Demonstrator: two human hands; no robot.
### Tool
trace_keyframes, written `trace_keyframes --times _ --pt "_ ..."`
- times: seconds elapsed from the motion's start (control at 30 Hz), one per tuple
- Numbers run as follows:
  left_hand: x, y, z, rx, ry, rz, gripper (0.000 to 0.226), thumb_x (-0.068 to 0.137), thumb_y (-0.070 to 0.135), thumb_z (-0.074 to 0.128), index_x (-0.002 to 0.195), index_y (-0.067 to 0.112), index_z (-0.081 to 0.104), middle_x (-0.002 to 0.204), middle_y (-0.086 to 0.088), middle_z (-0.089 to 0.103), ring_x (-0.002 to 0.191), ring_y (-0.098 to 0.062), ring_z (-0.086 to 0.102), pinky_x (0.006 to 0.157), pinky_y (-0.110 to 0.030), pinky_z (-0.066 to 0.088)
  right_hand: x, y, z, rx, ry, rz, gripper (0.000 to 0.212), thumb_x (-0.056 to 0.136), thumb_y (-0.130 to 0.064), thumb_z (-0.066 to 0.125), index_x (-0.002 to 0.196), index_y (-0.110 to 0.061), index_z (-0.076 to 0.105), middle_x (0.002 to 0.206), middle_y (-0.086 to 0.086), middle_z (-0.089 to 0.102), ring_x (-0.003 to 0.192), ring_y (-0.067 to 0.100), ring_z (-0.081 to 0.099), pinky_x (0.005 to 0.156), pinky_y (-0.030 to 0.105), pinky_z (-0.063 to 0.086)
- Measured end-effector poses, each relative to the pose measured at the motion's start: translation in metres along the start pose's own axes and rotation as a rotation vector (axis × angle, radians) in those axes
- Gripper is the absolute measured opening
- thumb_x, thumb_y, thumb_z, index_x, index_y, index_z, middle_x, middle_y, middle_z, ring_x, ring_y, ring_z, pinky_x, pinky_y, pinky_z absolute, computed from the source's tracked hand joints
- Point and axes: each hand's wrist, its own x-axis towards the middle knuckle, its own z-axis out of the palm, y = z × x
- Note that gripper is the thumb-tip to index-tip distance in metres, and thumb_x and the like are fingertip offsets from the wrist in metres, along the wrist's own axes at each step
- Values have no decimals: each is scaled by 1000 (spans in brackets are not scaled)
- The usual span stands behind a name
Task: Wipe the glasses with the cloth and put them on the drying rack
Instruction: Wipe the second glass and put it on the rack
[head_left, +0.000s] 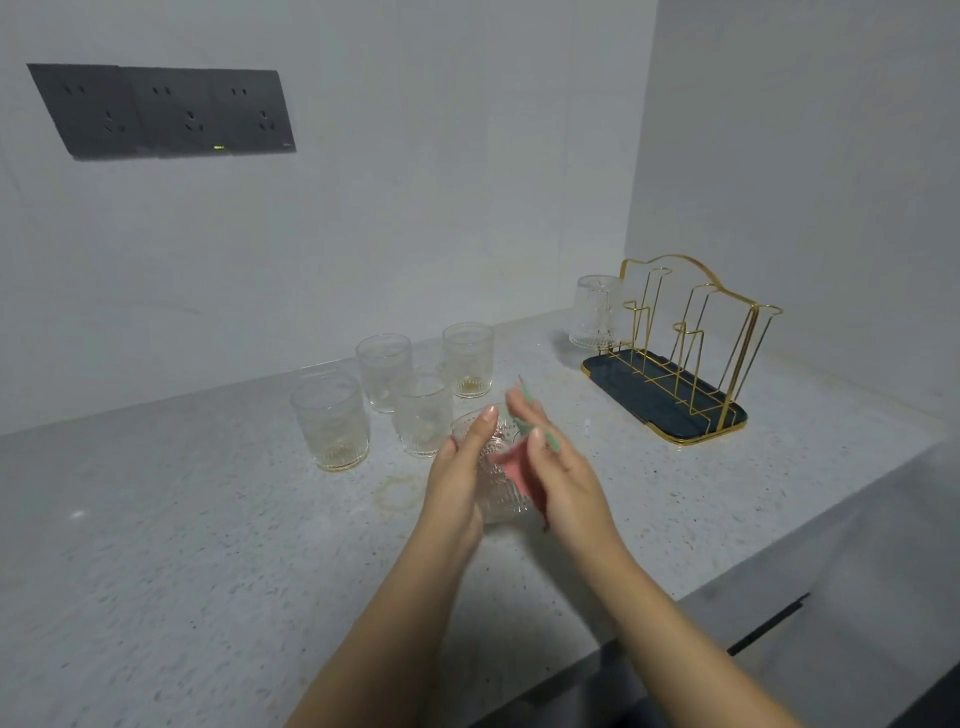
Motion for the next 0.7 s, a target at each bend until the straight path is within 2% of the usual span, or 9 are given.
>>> trace_keyframes --times 0.07,0.13,0.2,0.3,0.4,0.5,0.57,0.63,0.7 --pt "2 -2 -5 54 -46 -8 84 62 56 83 130 13 59 125 -9 68 111 -23 68 100 -45 51 2 10 5 -287 -77 -77 39 95 -52 20 134 -52 24 140 -47 14 138 -13 6 102 -3 10" --pt "1 -2 -8 101 -96 -11 71 67 61 76 123 18 65 118 -6 72 109 -22 69 98 -43 52 8 18 6 -458 -93 -111 43 96 -51 14 139 -50 8 144 -42 -1 139 -10 -2 111 7 3" --pt "-1 -2 -6 90 -94 -3 50 79 53 64 115 18 69 107 -4 76 102 -20 72 90 -39 54 19 17 4 -325 -42 8 46 100 -41 20 144 -40 9 146 -32 8 141 -4 10 113 15 12" --pt "-1 -3 -5 90 -49 49 32 92 43 56 105 18 71 102 -5 77 95 -19 74 79 -34 58 27 16 8 -146 24 159 46 100 -37 25 145 -37 17 135 -25 27 133 3 32 106 17 24" --pt "0 1 -12 69 8 86 34 95 44 53 101 17 72 94 -2 78 88 -16 75 68 -25 58 14 25 18 -196 -9 87 47 98 -42 26 142 -43 12 148 -22 20 134 -8 27 113 21 23" --pt "-1 3 -14 96 -18 113 36 95 49 49 104 21 70 97 2 78 90 -11 74 74 -25 56 4 31 20 -370 -30 -45 44 96 -45 22 136 -49 5 148 -32 6 132 -21 11 105 0 13" --pt "-1 -4 -14 147 -70 101 38 89 57 55 109 27 63 104 7 74 92 -5 72 77 -24 54 9 24 18 -294 32 -8 46 98 -43 22 141 -44 6 147 -30 9 127 -26 14 96 -7 15" --pt "-4 -10 -12 181 -137 59 49 79 62 63 116 32 54 118 6 67 105 -6 66 94 -32 52 15 19 13 -223 122 29 49 99 -39 23 145 -37 9 147 -25 16 126 -21 20 92 -9 19" --pt "-6 -14 -10 132 -210 4 48 79 55 69 117 34 50 123 3 65 113 -12 64 105 -41 47 21 16 8 -226 157 39 49 99 -36 23 147 -33 11 147 -21 20 130 -9 23 94 -4 22"
